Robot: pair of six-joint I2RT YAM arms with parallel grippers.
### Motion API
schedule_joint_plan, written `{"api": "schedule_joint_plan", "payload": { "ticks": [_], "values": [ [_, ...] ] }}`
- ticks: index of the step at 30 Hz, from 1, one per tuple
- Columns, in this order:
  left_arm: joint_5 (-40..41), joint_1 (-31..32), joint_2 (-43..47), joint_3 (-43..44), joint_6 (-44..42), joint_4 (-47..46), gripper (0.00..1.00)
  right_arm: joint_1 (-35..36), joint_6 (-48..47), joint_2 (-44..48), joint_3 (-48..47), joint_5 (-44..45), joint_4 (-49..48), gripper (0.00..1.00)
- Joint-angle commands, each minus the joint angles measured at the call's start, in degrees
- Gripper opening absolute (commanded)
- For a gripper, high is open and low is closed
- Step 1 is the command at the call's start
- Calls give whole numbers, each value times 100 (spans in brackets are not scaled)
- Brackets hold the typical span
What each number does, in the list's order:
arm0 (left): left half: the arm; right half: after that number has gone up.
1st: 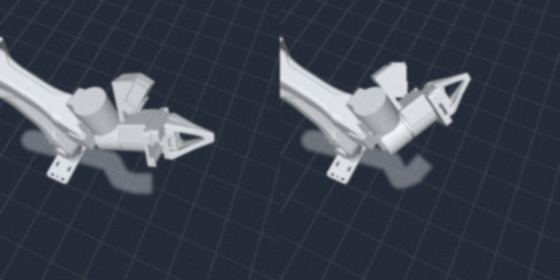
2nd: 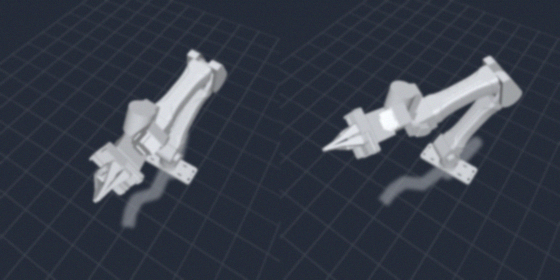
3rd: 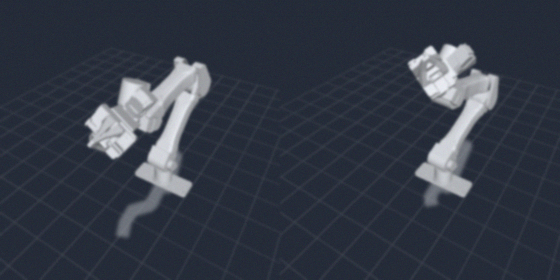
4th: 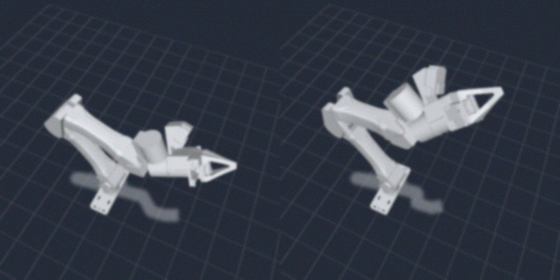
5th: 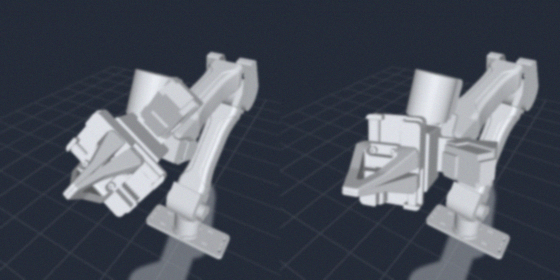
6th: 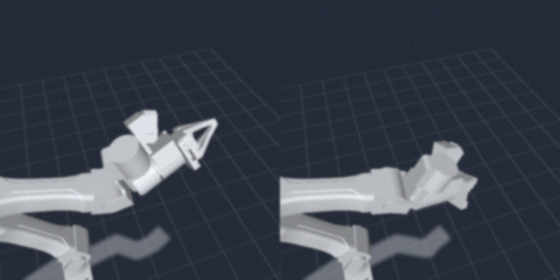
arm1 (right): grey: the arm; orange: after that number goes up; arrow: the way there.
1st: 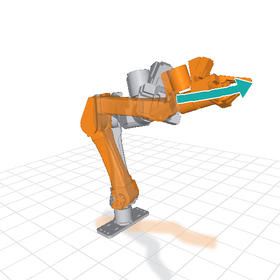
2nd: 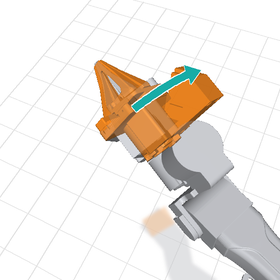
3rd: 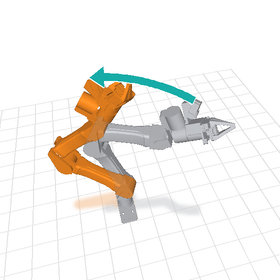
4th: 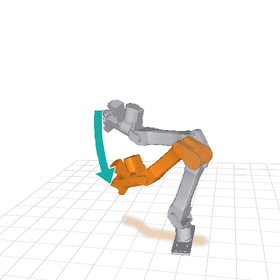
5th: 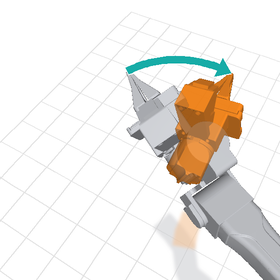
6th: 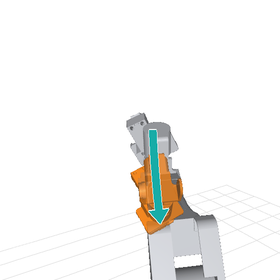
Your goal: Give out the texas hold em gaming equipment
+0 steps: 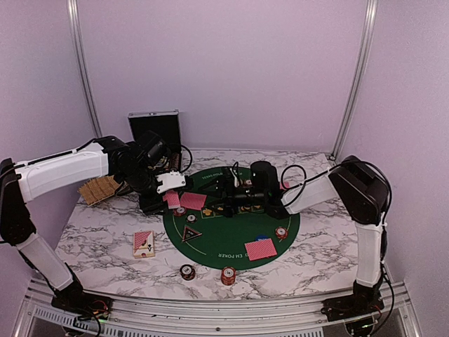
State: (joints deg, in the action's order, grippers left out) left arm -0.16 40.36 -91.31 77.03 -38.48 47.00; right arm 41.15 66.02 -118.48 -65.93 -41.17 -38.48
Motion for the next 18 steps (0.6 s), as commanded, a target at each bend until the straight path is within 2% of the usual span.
{"api": "schedule_joint_plan", "payload": {
  "ticks": [1, 7, 18],
  "values": [
    [-156, 15, 23, 221, 101, 70, 0, 258, 683, -5, 115, -383, -1264, 99],
    [-168, 15, 19, 268, 130, 72, 0, 380, 1201, -297, 6, -525, -1961, 99],
    [-203, 16, -27, 393, 161, 72, 0, 544, 1155, -584, -476, -572, -1541, 96]
  ]
}}
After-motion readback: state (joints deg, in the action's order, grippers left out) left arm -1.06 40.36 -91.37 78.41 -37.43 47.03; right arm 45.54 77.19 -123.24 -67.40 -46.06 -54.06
